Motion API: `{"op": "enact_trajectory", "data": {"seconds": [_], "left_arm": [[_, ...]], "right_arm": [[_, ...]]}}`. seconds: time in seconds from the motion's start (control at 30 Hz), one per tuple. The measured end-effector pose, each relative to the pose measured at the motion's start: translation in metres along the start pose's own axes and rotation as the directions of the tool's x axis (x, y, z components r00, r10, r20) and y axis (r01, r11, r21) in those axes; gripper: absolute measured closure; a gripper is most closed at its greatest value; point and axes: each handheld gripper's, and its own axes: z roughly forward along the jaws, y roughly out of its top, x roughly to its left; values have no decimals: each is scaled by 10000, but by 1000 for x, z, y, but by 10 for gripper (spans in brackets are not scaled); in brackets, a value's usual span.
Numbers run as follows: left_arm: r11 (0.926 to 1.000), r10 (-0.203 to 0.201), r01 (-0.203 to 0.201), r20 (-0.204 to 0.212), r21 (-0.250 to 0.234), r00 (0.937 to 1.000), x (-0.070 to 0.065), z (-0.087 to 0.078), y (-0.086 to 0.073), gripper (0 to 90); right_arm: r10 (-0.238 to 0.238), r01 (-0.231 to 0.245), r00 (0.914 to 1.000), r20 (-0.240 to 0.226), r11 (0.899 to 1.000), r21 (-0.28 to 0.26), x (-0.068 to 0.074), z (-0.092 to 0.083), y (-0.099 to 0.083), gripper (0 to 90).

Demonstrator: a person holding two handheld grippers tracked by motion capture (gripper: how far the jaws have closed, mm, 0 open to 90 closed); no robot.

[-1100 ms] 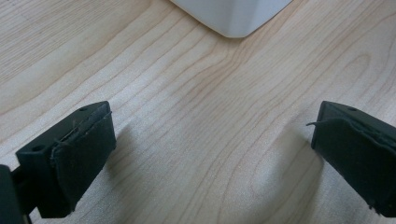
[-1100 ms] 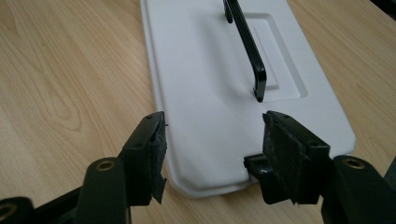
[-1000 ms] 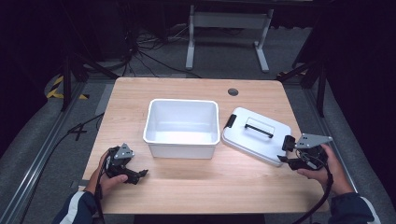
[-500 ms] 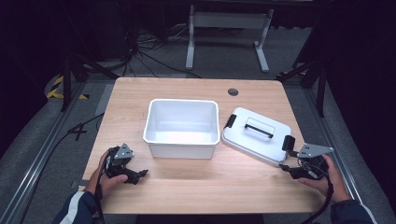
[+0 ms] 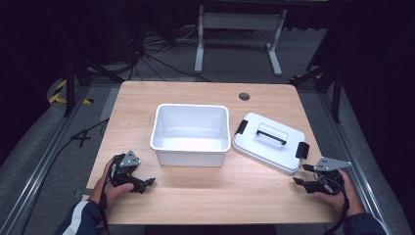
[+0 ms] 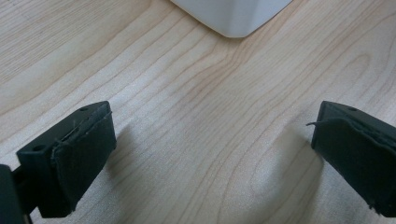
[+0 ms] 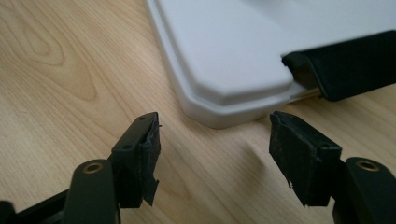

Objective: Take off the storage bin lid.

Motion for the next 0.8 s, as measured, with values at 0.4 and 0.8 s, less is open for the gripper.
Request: {"op": "enact_trajectory", "data": {"seconds": [0.4,0.8], "left_arm": [[10000,-48,48,63,12,10000,0,0,0,2],[10000,-30,30,69,15,10000,0,0,0,1]], "right_arm": [[739,-753,9970,-213,9947,-703,-1,2,-16,299],[793,-802,9967,-160,9945,-680,-1,2,-15,286]]}}
